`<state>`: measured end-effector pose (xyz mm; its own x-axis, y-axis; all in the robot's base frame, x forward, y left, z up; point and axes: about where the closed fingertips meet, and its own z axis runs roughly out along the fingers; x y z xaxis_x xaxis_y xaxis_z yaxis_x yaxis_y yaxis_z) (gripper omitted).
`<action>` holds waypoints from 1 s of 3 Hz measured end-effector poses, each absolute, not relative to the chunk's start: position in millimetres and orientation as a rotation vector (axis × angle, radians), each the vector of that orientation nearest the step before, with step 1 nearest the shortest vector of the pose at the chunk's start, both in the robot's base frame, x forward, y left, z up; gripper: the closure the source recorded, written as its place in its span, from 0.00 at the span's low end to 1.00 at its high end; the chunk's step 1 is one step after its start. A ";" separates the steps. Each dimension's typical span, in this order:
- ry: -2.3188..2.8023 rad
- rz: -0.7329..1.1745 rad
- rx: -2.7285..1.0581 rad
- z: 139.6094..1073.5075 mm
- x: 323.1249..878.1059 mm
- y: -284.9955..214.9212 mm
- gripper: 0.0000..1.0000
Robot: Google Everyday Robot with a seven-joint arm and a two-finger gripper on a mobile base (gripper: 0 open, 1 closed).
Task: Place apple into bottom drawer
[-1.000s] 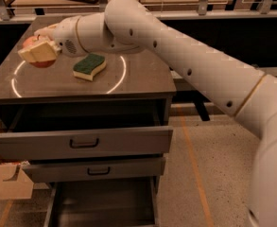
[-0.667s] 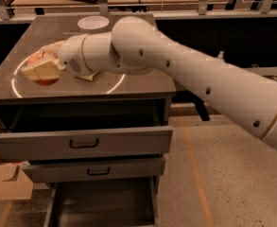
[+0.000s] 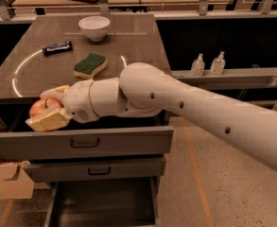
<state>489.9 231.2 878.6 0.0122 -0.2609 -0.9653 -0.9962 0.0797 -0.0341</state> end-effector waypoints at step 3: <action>1.539 1.068 -1.335 786.3 419.2 242.1 1.00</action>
Offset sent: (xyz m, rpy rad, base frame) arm -0.0635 0.0039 -0.0952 -0.0166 0.2115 -0.0764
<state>419.2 242.1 786.3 -0.1057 -0.3008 -0.9478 -0.9932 0.0797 0.0854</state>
